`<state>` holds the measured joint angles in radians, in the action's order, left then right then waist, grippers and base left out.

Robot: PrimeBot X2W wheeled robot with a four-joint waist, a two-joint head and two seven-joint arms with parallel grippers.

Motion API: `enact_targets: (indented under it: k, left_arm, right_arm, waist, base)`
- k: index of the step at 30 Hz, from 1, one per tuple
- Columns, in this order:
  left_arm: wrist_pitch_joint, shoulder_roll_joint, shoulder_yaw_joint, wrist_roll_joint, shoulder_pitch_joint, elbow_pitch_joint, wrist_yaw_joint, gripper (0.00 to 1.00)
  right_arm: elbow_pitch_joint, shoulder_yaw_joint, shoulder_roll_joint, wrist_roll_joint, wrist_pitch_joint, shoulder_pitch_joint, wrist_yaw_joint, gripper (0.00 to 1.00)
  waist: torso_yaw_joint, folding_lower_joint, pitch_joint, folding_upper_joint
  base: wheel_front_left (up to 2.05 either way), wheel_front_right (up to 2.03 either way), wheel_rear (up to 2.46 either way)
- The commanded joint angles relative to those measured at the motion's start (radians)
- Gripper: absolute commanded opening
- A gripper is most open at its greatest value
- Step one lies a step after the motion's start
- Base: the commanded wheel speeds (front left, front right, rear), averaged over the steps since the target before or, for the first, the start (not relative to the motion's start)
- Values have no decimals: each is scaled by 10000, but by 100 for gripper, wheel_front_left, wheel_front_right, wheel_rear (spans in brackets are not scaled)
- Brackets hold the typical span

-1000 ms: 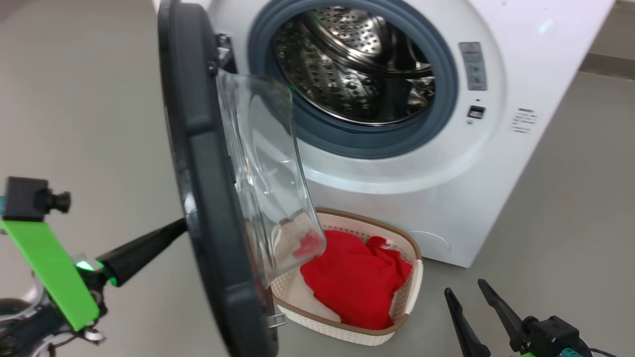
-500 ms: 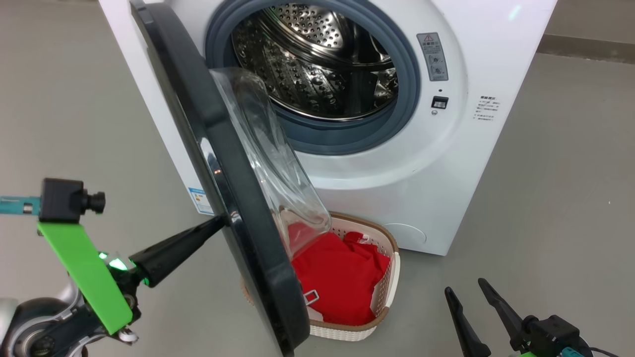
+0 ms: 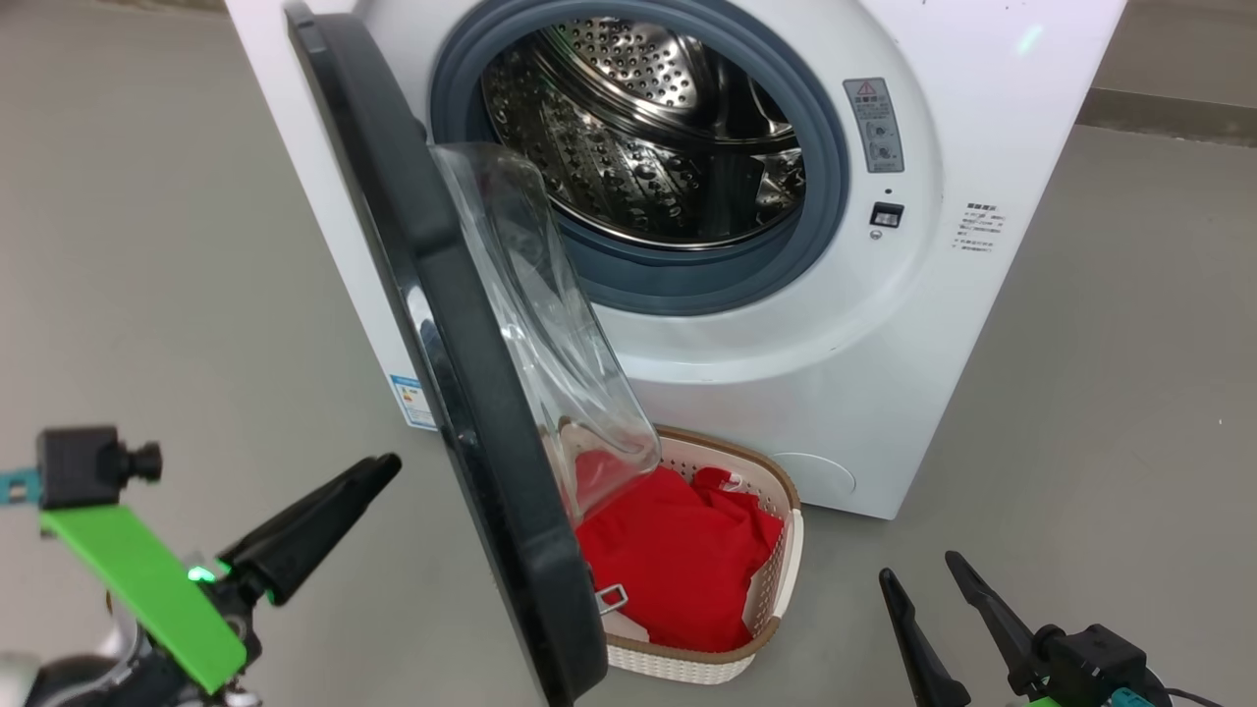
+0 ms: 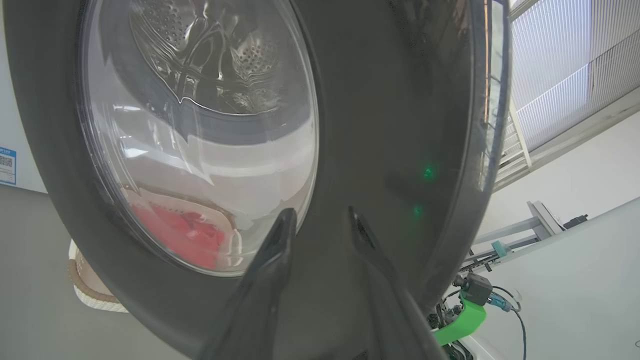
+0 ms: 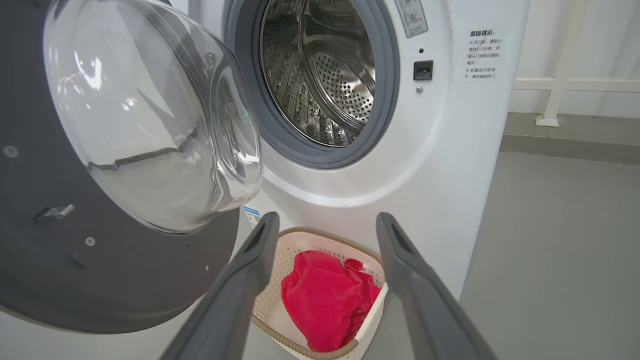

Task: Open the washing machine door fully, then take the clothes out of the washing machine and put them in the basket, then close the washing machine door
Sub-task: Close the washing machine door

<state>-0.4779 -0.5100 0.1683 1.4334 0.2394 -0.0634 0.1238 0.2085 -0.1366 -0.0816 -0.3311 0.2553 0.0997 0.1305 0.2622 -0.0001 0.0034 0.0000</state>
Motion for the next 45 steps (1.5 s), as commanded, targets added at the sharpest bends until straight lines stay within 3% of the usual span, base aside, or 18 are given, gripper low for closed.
enact_targets:
  k: [1,3,28,41,45]
  left_arm:
    - [231,-404,-473,-66,130,-117,69,78]
    - [567,-361,-482,-47,-112,29,69,100]
    - [4438,880,188,350,-2111,2286,69,100]
    - [6760,1021,1255,-438,-2106,3445,69,100]
    - [7209,920,1685,-1112,-1972,3848,69,100]
  right_arm:
    - [-247,-170,-30,138,65,-137,2,100]
    - [-245,-183,-17,139,65,-129,2,100]
    - [-207,-219,-68,96,65,-254,2,100]
    - [-175,-256,-82,62,65,-293,2,100]
    - [-178,-257,-87,51,65,-317,2,100]
  waist:
    - [35,1,-8,0]
    - [64,1,-13,0]
    - [238,1,178,0]
    - [301,1,200,0]
    - [320,1,218,0]
  base:
    - [0,0,0]
    - [0,0,0]
    - [0,0,0]
    - [0,0,0]
    - [0,0,0]
